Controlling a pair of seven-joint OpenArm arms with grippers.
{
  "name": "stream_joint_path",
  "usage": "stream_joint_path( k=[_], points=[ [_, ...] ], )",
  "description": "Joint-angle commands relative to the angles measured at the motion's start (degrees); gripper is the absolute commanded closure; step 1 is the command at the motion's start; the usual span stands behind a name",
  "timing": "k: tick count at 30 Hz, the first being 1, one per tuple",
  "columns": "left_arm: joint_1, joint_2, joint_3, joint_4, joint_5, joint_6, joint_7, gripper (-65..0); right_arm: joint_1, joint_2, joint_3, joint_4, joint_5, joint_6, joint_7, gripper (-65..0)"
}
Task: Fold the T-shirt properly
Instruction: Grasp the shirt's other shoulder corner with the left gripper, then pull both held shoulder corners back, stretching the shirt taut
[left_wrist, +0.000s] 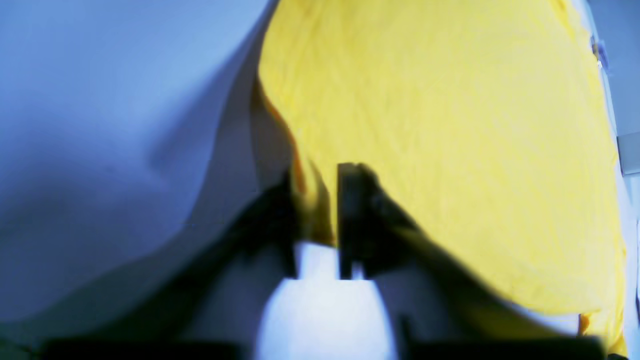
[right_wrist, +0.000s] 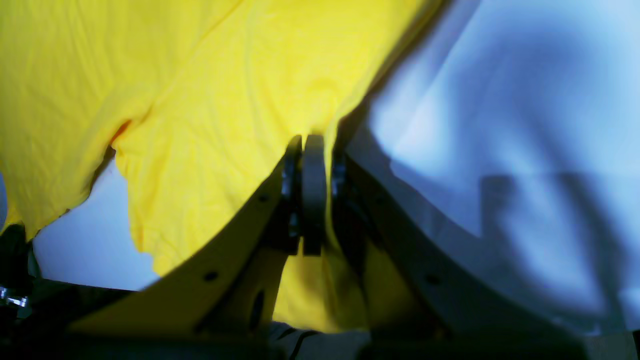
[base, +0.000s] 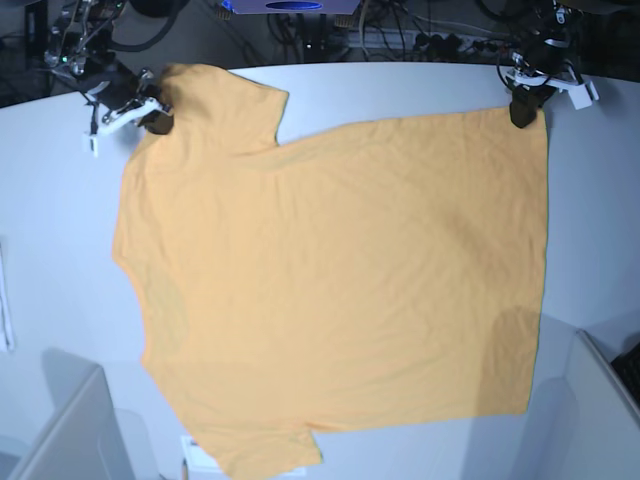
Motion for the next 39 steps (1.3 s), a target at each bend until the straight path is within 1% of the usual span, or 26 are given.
stream_joint_path(
  k=[1, 8, 11, 15, 20, 23, 27, 30, 33, 36, 39],
  points=[
    [0.91, -0.06, 0.19, 0.06, 2.40, 1.06, 2.79, 0.0, -1.30, 0.00, 0.07, -0.35, -4.16, -1.52, -4.11, 0.0],
    [1.87, -0.15, -0.07, 0.06, 2.75, 1.24, 2.79, 0.0, -2.89, -0.09, 0.15, 0.97, -4.07, -1.52, -3.94, 0.0],
    [2.75, -0.33, -0.16, 2.43, 2.93, 1.24, 2.79, 0.0, -4.56, -0.17, 1.21, 3.34, -3.81, -1.52, -3.24, 0.0],
    [4.60, -1.03, -0.16, 6.12, 3.01, 1.32, 2.79, 0.0, -6.23, -1.84, 1.82, 6.68, -3.98, -1.61, -2.97, 0.0],
    [5.83, -1.21, -0.25, 7.44, 3.01, 1.41, 2.79, 0.0, -9.13, -2.37, 1.82, 10.20, -3.81, -1.61, -2.62, 0.0],
    [6.71, -2.79, -0.16, 7.88, 3.01, 1.41, 2.79, 0.0, -10.27, -3.25, 1.82, 13.10, -4.16, -1.61, -2.53, 0.0],
    [7.76, -2.88, -0.07, 12.98, 3.01, 1.50, 2.79, 0.0, -9.92, -3.25, 1.82, 15.65, -4.16, -1.61, -2.88, 0.0],
    [8.20, -2.88, 0.37, 16.93, 3.01, 4.75, 2.79, 0.0, -9.48, -3.25, 1.47, 17.84, -4.07, -1.79, -2.97, 0.0],
    [8.03, -2.88, 0.46, 19.40, 2.93, 6.86, 3.32, 0.0, -9.30, -3.25, 1.74, 19.25, -3.89, -1.88, -2.97, 0.0],
    [6.53, -2.97, 0.46, 20.36, 2.84, 7.65, 7.71, 0.0, -8.34, -3.25, 1.30, 20.13, -3.89, -1.88, -2.97, 0.0],
    [5.04, -2.79, 0.46, 20.28, 2.93, 7.65, 9.73, 0.0, -7.02, -3.25, 1.21, 20.22, -3.81, -1.88, -2.97, 0.0]
  ],
)
